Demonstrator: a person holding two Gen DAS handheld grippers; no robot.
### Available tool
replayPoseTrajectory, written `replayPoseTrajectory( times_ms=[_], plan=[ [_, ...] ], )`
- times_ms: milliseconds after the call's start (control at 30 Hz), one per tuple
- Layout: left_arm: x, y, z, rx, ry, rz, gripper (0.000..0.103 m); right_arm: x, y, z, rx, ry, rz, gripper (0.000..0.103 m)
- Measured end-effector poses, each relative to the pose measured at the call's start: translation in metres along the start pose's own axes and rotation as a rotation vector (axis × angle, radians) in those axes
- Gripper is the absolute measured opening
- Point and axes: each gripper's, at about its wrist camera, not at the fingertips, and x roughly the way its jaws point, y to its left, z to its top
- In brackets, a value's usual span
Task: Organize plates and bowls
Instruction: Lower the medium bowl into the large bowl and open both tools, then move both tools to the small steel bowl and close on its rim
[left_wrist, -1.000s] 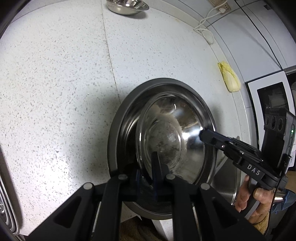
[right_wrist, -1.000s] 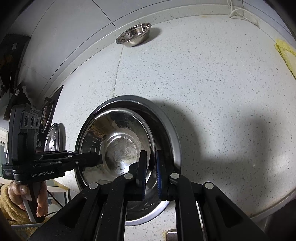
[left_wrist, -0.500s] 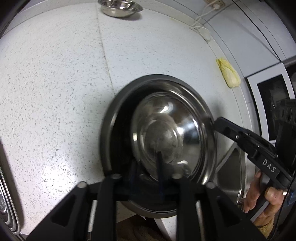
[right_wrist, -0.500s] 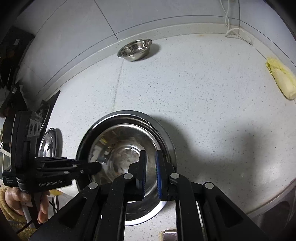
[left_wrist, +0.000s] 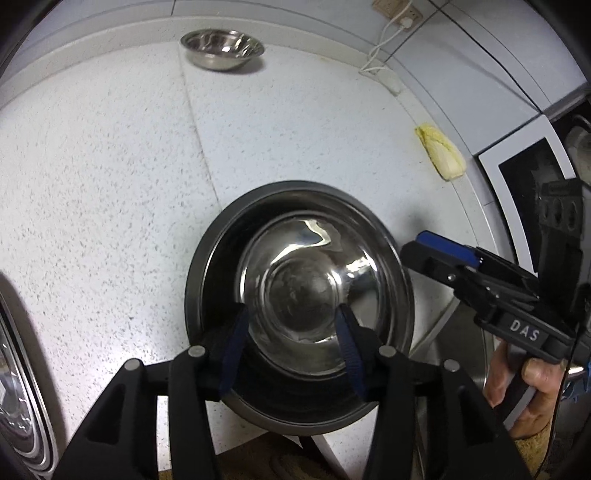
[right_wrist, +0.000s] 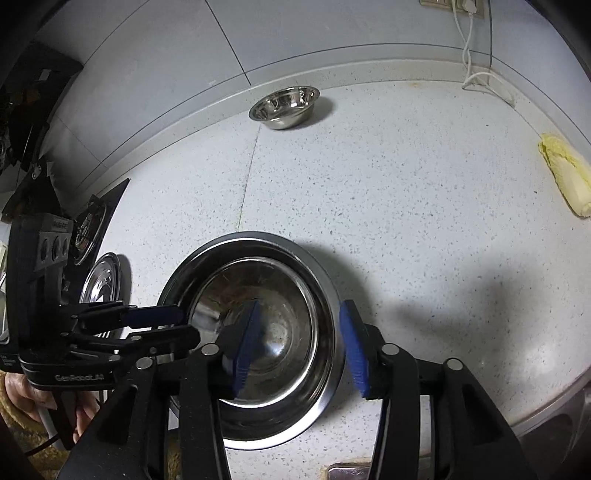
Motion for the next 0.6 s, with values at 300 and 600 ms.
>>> replayPoseTrajectory(
  times_ms=[300, 600],
  plan=[
    [-0.013, -0.011, 0.003, 0.072, -0.059, 0.057, 0.047, -0.007, -0.001, 0.003, -0.025, -0.017, -0.001, 0.045],
    [-0.01, 0.016, 0.039, -0.034, -0.05, 0.041, 0.047, -0.027, 0.002, 0.049, -0.079, -0.098, -0.03, 0.054]
  ],
)
